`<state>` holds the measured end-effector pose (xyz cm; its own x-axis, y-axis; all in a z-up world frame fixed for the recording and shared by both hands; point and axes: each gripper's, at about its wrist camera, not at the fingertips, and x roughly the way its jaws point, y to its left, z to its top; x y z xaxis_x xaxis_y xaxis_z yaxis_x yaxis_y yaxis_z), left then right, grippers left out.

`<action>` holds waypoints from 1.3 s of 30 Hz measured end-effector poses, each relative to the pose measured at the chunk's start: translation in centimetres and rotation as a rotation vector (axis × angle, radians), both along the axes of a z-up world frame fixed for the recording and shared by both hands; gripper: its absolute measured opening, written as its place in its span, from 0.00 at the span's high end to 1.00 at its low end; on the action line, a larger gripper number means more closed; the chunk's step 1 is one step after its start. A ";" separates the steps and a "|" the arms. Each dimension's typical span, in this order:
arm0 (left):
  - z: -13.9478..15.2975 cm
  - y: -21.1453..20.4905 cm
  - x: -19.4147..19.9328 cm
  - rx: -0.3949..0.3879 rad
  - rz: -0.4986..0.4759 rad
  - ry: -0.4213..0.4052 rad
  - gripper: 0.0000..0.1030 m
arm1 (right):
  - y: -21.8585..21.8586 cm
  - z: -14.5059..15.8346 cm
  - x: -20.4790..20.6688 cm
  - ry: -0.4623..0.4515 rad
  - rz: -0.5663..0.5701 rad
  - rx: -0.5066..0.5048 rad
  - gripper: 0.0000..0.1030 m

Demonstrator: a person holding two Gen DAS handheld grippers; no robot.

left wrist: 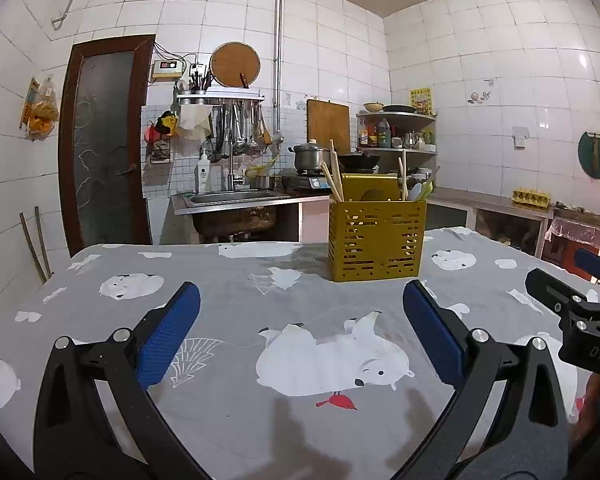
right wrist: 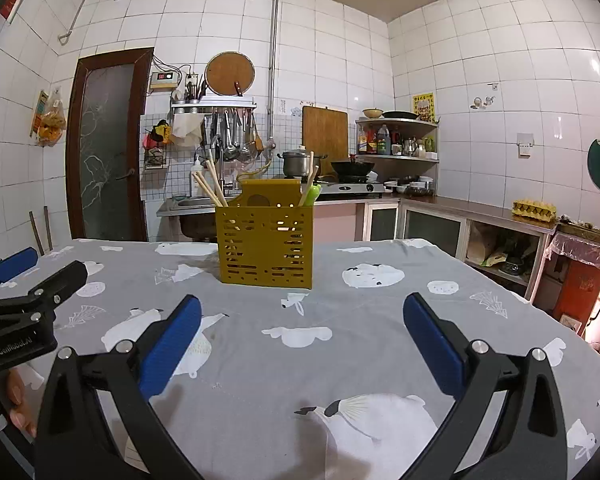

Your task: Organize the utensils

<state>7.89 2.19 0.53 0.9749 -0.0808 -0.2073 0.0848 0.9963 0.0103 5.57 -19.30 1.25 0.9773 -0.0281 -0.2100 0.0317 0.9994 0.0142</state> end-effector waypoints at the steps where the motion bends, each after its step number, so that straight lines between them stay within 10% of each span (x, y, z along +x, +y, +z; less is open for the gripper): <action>1: 0.0 0.0 0.0 0.000 0.000 0.000 0.05 | 0.0 -0.1 -0.1 0.000 0.000 0.000 0.04; 39: 0.0 -0.1 -0.1 -0.001 -0.001 0.000 0.05 | -0.2 0.1 -0.4 -0.015 -0.014 0.008 0.04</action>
<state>7.83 2.04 0.54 0.9749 -0.0815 -0.2074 0.0853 0.9963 0.0097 5.15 -19.49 1.31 0.9798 -0.0398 -0.1957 0.0451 0.9987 0.0224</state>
